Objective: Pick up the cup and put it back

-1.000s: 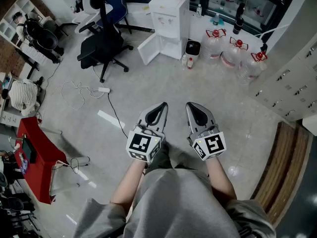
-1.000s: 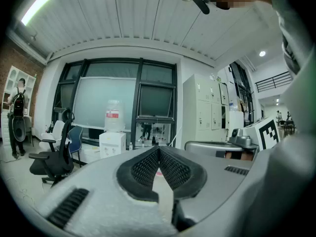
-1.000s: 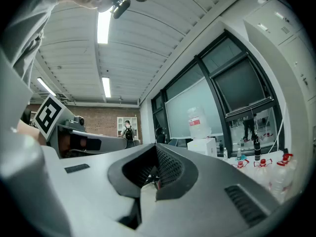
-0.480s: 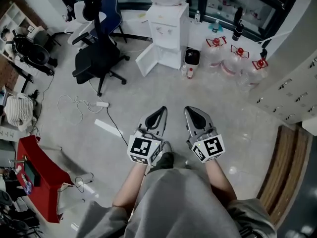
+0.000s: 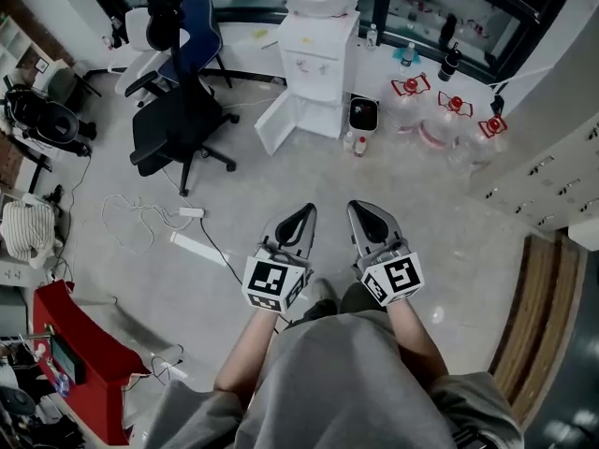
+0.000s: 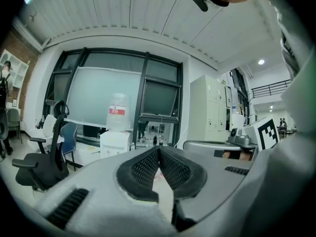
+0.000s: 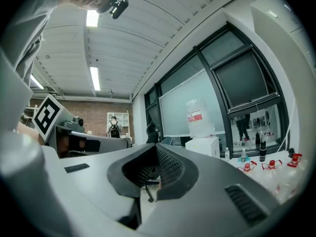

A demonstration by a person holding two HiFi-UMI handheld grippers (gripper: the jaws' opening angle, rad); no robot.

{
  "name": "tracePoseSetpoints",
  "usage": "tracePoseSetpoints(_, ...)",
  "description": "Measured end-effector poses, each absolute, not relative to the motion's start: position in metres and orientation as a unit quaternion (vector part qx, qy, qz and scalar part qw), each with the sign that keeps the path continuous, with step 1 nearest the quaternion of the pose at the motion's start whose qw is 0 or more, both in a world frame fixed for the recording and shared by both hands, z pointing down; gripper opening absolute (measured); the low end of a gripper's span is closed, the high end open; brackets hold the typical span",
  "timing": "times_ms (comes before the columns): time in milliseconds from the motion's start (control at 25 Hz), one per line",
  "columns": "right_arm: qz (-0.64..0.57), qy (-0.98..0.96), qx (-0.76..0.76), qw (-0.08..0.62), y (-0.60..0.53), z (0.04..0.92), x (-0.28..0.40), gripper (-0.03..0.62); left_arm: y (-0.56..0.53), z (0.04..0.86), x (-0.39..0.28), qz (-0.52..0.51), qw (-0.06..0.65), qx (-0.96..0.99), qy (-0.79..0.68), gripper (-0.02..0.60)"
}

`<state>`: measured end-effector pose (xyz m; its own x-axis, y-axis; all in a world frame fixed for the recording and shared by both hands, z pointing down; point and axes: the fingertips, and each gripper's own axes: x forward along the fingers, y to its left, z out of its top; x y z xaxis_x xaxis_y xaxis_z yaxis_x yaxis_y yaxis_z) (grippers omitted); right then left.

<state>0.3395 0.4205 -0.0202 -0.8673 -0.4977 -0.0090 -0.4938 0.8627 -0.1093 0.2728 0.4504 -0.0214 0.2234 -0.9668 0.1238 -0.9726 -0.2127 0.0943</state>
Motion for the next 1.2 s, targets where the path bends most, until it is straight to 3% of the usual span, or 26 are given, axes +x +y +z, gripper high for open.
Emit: tracePoseSetpoints(1200, -0.111, 0.967, -0.227, -0.006, 0.17, 0.026, 0.233, 0.011, 0.206, 0.01, 0.165, 0.047, 0.117, 0.755, -0.643, 0.009)
